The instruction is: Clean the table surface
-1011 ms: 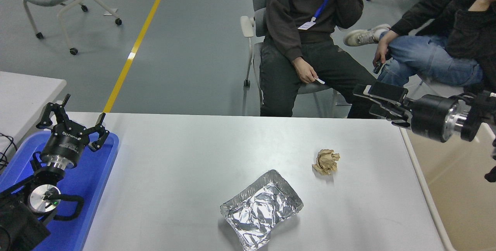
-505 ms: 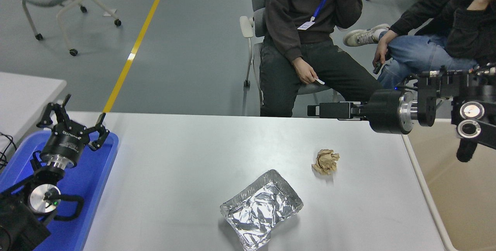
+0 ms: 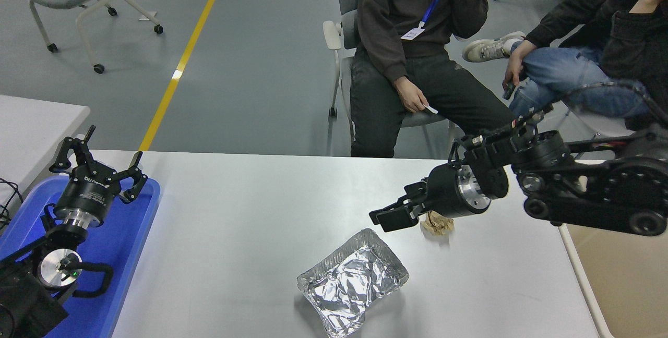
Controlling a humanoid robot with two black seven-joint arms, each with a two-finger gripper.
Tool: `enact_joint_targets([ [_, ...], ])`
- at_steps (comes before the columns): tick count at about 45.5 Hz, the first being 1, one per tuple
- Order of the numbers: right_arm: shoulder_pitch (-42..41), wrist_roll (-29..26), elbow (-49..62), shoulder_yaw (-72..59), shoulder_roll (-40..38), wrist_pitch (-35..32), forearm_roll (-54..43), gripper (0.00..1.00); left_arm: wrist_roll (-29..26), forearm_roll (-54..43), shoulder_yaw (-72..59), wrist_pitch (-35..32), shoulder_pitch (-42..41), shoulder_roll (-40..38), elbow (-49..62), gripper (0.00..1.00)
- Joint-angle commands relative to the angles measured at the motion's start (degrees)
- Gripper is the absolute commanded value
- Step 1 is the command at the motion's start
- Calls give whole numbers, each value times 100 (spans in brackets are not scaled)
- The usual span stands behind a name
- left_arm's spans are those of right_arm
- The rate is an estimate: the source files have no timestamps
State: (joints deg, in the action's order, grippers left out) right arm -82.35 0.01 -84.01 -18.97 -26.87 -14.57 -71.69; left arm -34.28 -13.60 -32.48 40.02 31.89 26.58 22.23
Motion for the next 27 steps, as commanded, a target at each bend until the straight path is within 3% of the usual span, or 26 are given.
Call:
enact_joint_targets([
  [1,430,-71,456,-168,429,15,-108,100,0,7,-4,6,1,-4,0,100],
  [9,842,-256,605,-72,429,85,-134,100,0,-2,-4,6,1,-4,0,100],
  [15,1177,-291,1000,-63,569,525,-143,100,0,-2,-4,6,1,-4,0,100],
  [27,1511,-282,1325,-54,1087,525,-143,100,0,-2,-4,6,-8,-4,0,100],
])
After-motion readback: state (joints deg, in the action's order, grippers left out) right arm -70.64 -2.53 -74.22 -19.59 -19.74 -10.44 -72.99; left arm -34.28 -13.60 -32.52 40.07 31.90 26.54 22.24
